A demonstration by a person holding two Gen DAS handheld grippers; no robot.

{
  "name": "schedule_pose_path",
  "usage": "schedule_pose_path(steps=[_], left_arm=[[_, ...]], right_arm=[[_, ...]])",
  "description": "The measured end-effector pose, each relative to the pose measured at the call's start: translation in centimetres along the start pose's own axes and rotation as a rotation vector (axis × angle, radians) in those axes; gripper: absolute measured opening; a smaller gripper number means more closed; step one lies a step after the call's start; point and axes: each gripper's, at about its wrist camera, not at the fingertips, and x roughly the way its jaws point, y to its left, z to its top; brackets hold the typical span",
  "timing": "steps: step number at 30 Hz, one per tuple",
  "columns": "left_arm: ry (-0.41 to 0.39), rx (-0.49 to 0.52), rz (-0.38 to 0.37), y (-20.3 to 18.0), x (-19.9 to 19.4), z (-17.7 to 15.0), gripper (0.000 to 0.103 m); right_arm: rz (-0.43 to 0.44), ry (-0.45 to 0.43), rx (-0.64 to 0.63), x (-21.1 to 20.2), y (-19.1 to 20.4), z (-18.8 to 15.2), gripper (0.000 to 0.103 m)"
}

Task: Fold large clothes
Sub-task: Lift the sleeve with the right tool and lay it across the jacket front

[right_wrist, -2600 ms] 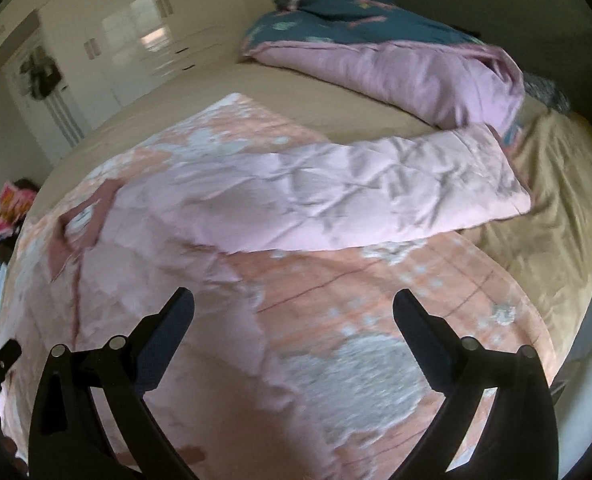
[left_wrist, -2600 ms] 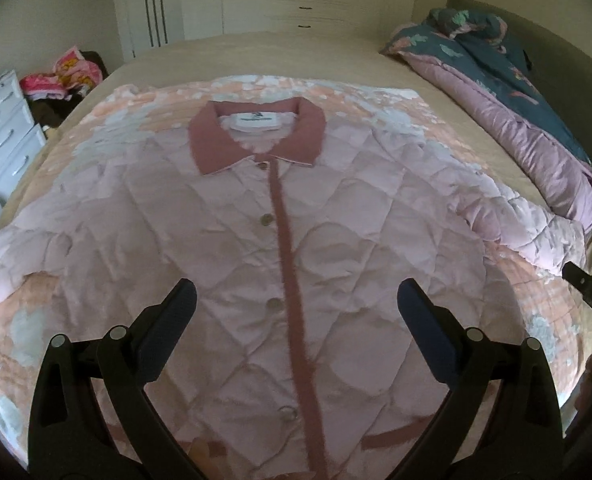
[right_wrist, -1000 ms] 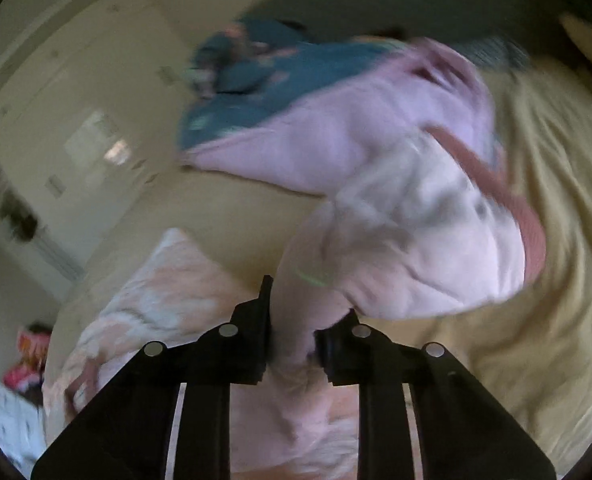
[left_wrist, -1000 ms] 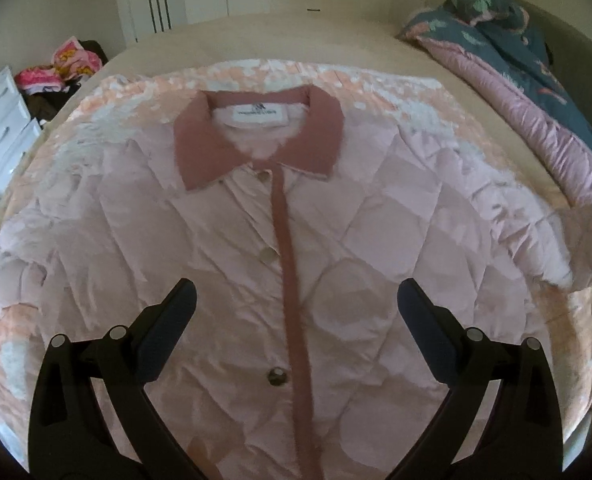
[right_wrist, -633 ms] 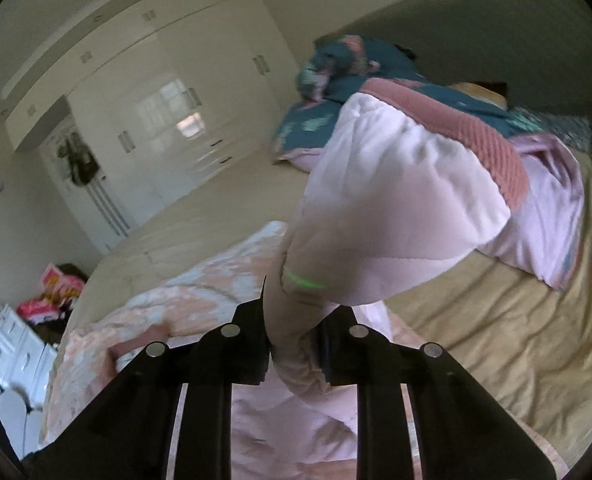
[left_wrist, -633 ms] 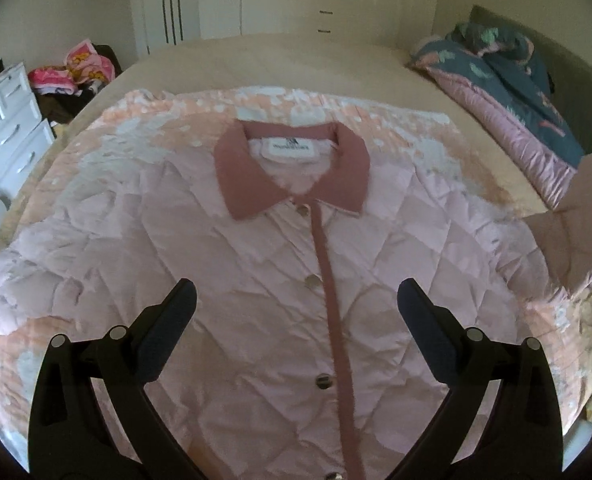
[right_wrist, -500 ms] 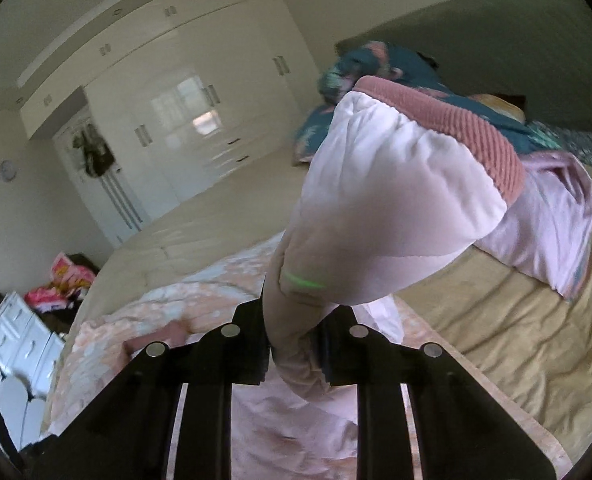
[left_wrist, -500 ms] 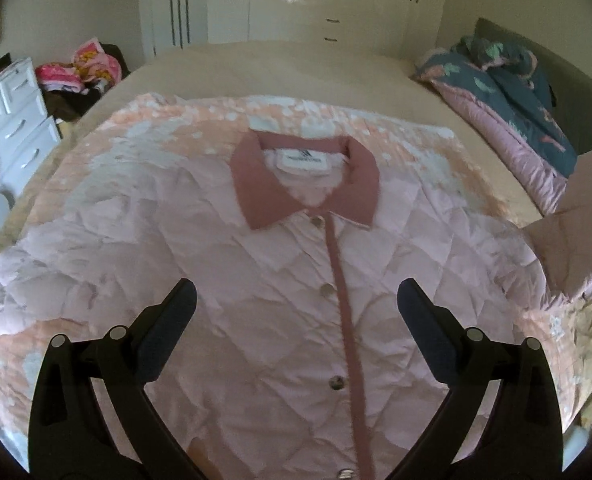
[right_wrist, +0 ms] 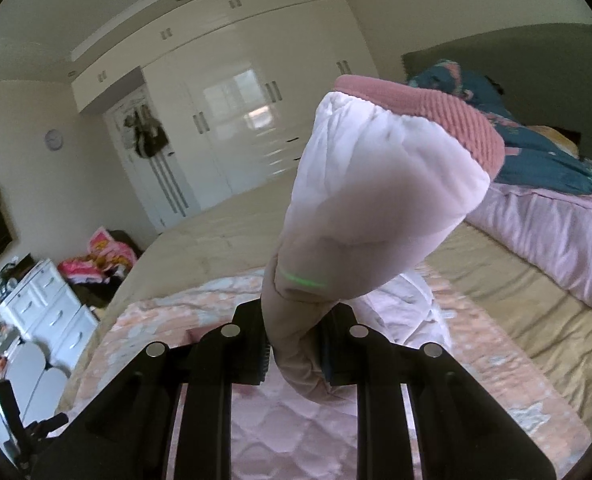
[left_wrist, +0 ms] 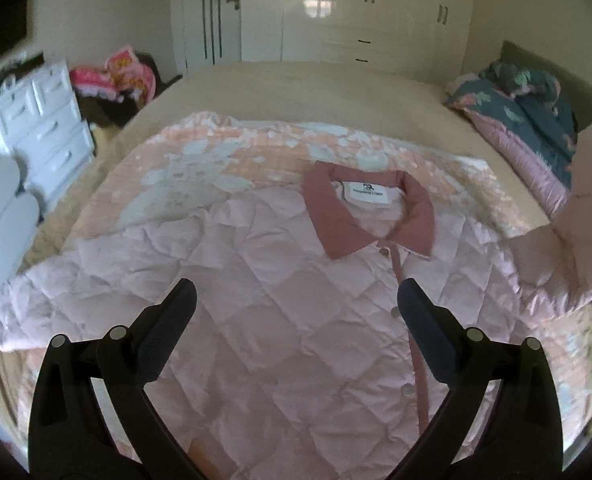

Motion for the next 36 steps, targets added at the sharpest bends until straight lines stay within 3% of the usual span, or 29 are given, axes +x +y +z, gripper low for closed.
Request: schedule_pose_path(steps=[3, 11, 15, 19, 28, 36], left_arm=[[0.007, -0.064, -0.060, 2.5, 0.0, 0.8, 0.094], [-0.002, -0.101, -0.043, 5.6, -0.1, 1.9, 0.094], [-0.003, -0.140, -0.062, 7.0, 0.0, 2.1, 0.094], [0.010, -0.208, -0.156, 8.6, 0.4, 1.9, 0.094], [0.045, -0.293, -0.205, 10.6, 1.6, 1.1, 0.094], [0.058, -0.300, -0.240, 11.3, 2.3, 0.0, 0.094]], right_arm=[[0.038, 0.007, -0.020, 0.4, 2.6, -0.2, 0.018], [0.115, 0.029, -0.057, 1.7, 7.8, -1.1, 0.018], [0.143, 0.039, -0.053, 2.4, 9.3, -1.8, 0.018], [0.164, 0.052, -0.064, 3.3, 10.8, -2.8, 0.018], [0.207, 0.093, -0.081, 4.9, 13.0, -5.5, 0.018], [0.248, 0.150, -0.066, 7.0, 14.5, -9.0, 0.021]])
